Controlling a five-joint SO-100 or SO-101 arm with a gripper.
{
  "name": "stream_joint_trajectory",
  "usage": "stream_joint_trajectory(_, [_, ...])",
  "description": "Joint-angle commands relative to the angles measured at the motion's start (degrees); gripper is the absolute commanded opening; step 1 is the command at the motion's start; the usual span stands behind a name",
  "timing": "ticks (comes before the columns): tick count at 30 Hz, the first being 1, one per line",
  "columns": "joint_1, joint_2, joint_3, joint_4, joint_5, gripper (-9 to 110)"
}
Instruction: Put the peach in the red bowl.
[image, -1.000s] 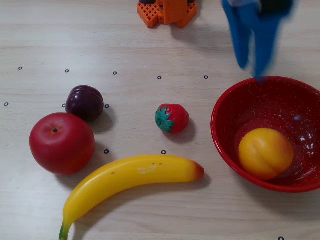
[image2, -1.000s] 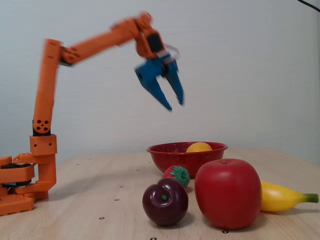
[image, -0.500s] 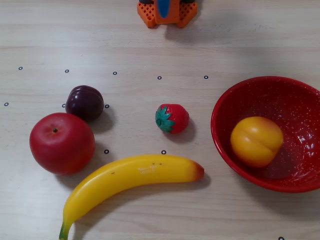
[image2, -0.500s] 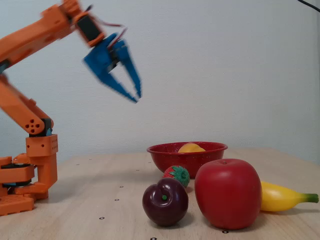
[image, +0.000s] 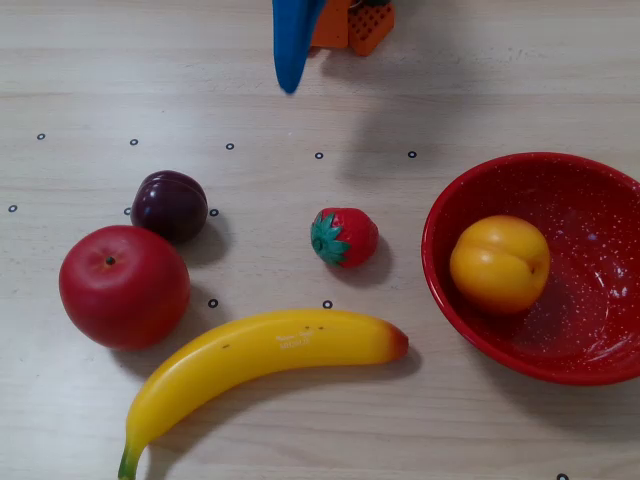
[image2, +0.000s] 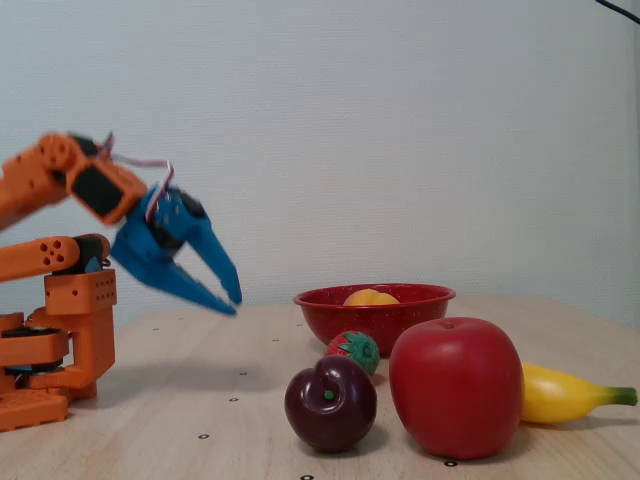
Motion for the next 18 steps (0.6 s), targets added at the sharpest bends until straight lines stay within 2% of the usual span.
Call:
stream_joint_trajectory(1, [0.7,2.8,2.9,-4.1,-2.8,0])
stream_joint_trajectory(9, [1.8,2.9,12.7,-12.0,-4.9,0])
stream_joint_trajectory(18, [3.2,3.0,13.5,-11.8,-4.5,0])
